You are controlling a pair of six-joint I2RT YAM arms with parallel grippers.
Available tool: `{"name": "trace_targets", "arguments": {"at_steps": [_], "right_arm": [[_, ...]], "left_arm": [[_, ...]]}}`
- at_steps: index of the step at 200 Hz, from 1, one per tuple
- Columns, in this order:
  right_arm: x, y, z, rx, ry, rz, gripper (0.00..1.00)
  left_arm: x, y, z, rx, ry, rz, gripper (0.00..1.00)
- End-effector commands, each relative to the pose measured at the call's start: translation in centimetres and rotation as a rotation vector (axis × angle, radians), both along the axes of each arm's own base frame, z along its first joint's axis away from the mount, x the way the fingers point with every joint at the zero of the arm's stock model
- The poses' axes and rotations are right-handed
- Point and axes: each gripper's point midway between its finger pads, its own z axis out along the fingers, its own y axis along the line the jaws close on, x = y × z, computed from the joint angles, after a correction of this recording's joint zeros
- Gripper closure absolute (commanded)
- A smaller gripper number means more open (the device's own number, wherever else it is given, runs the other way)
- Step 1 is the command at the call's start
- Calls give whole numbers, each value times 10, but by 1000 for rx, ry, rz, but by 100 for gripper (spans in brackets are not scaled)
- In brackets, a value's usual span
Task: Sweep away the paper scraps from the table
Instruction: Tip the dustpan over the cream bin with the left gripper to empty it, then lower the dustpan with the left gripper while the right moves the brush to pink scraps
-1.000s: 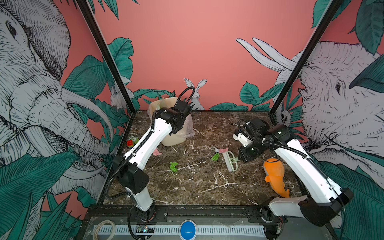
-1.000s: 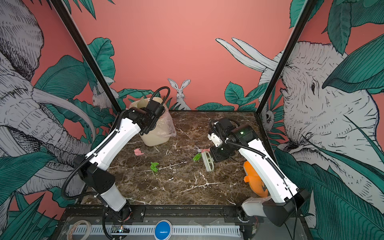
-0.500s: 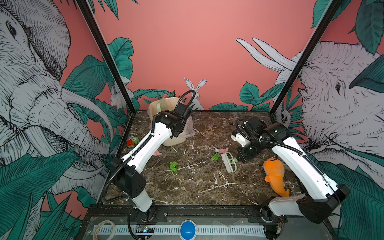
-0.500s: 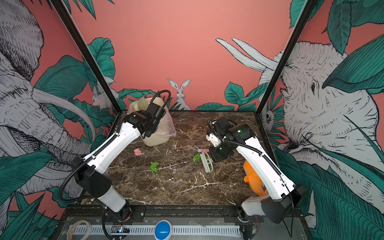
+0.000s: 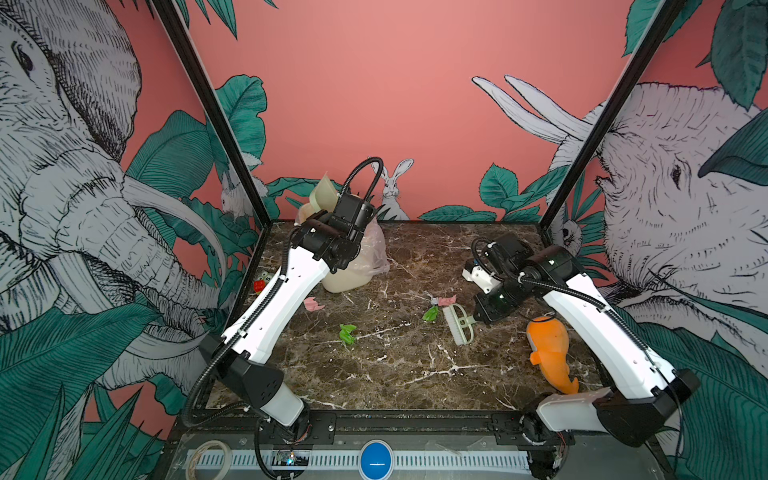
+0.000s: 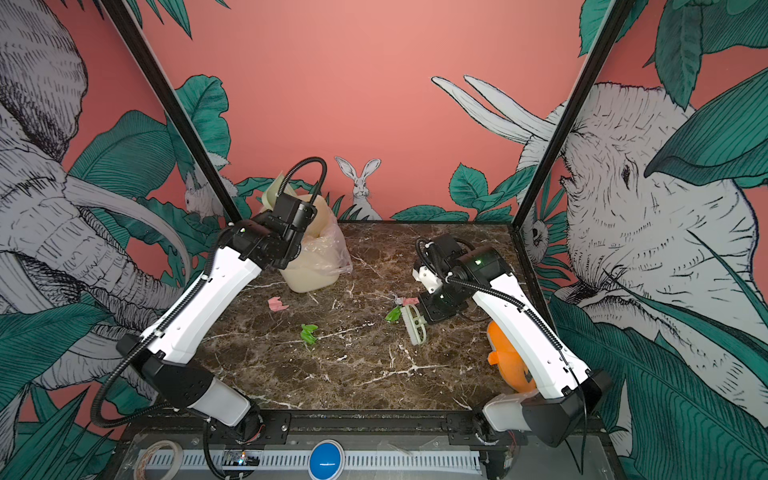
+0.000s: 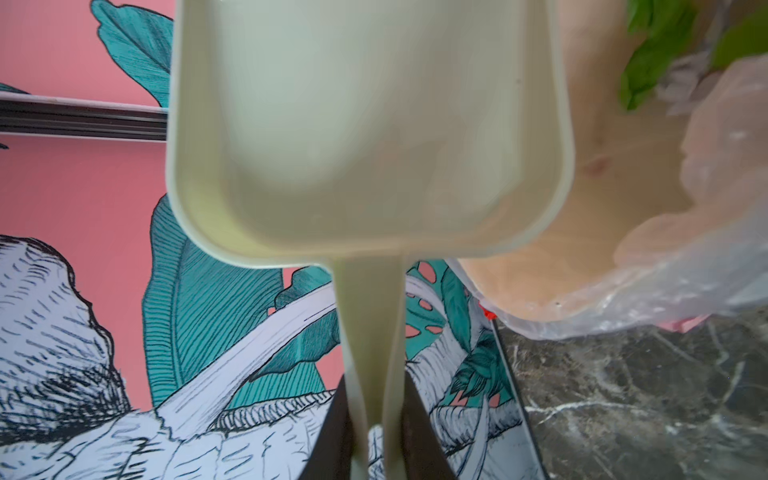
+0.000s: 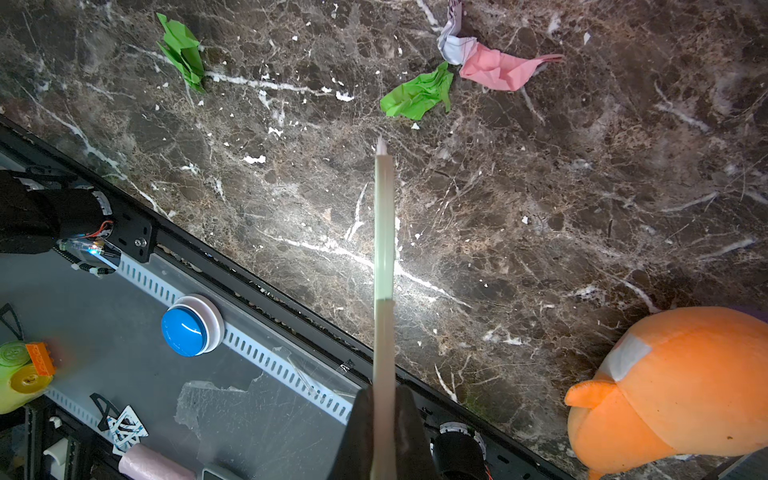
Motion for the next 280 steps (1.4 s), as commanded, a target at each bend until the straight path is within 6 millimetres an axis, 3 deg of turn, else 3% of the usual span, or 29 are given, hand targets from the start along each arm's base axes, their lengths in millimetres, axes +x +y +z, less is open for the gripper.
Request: {"name": "trace_targets", "arguments": {"at_steps": [1, 30, 63, 139, 190, 244, 280], "right_arm": [[-4, -6, 5, -2, -12, -3, 100], [-3, -10, 6, -19, -19, -6, 100], [-3, -16, 6, -35, -25, -13, 100], [-1, -33, 1, -68, -31, -41, 100], [3, -40, -7, -96, -37, -48, 100], [31, -42, -18, -175, -65, -20, 100], [55, -31, -28, -172, -75, -11, 100]], "left_arm": [[-24, -9, 29, -216, -77, -78, 98], [-43, -30, 30, -354, -79, -177, 97], [-67, -60, 15, -609, -54, -320, 94], [-119, -98, -58, -919, 170, -446, 90], [-154, -116, -116, -1009, 351, -473, 87], [-176, -122, -175, -990, 493, -404, 87], [-180, -133, -190, -986, 514, -397, 87]]}}
